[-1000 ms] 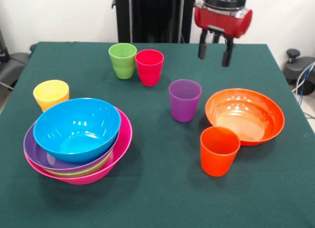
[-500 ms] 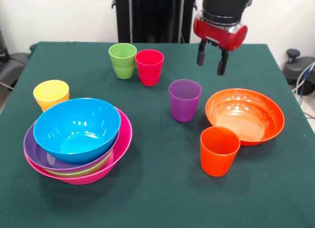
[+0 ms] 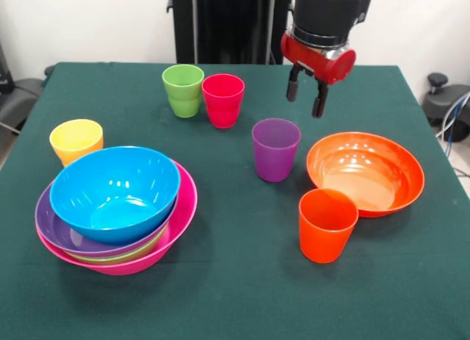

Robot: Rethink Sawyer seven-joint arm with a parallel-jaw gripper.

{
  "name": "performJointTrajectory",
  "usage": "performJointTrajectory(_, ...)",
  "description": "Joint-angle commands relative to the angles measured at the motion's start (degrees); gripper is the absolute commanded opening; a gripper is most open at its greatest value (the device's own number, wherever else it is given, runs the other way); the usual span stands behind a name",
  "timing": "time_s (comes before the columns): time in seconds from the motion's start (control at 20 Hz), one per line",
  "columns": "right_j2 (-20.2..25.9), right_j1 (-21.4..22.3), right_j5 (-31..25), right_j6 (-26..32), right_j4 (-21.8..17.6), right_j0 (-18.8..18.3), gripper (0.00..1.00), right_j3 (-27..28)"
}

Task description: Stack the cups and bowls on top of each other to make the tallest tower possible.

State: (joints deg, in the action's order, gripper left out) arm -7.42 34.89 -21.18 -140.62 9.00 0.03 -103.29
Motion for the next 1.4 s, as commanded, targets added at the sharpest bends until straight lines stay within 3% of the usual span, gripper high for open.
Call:
performJointTrajectory(0.05, 3.0, -3.4, 4.2, -11.7, 3.7, 1.1, 1.0, -4.4)
performJointTrajectory(0.85, 2.4, -6.7, 13.8, -13.7, 8.6, 6.1, 1.0, -7.7)
performJointTrajectory(1.1, 2.4, -5.8, 13.8, -13.9, 10.9, 7.6, 1.0, -8.6)
performJointTrajectory(1.4, 3.0, -5.3, 13.5, -11.9, 11.8, 6.7, 1.0, -8.3)
